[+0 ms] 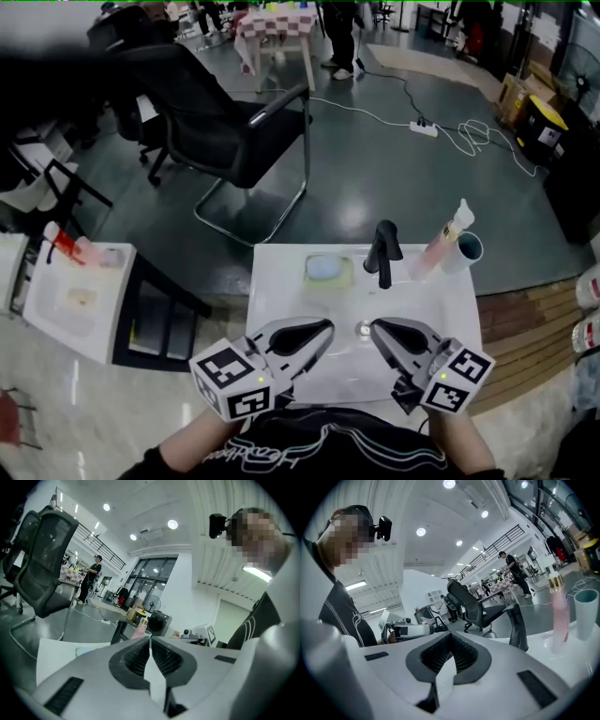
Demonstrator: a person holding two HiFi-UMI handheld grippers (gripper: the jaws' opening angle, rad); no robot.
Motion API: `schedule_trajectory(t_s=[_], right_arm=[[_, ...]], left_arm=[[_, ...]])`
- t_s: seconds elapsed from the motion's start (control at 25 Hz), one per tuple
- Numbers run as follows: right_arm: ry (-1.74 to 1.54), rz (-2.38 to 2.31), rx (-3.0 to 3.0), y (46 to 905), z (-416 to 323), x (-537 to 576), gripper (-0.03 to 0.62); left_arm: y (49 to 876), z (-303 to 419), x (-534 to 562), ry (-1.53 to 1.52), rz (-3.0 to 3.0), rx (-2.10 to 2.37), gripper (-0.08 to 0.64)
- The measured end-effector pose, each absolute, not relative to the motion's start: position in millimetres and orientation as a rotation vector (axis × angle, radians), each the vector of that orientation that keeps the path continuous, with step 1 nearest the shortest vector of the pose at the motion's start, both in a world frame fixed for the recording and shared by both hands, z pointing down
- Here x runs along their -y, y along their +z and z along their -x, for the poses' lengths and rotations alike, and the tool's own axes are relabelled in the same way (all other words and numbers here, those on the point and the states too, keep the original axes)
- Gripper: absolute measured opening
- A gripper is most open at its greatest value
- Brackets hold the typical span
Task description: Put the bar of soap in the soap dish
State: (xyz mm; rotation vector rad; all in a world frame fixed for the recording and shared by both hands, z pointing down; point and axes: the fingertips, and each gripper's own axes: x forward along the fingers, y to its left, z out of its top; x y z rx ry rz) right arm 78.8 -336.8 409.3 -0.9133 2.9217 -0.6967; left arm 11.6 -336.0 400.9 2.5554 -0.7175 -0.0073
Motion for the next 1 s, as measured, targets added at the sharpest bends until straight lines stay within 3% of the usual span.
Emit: schedule_trajectory(t_s=[1.0], right_arm=[[-0.556, 0.872, -2.898, 365.7, -92.9, 284.6, 0.027]], left_arm=[[357.1, -30.3, 288.8, 0.026, -2.685, 0.776, 0.023]])
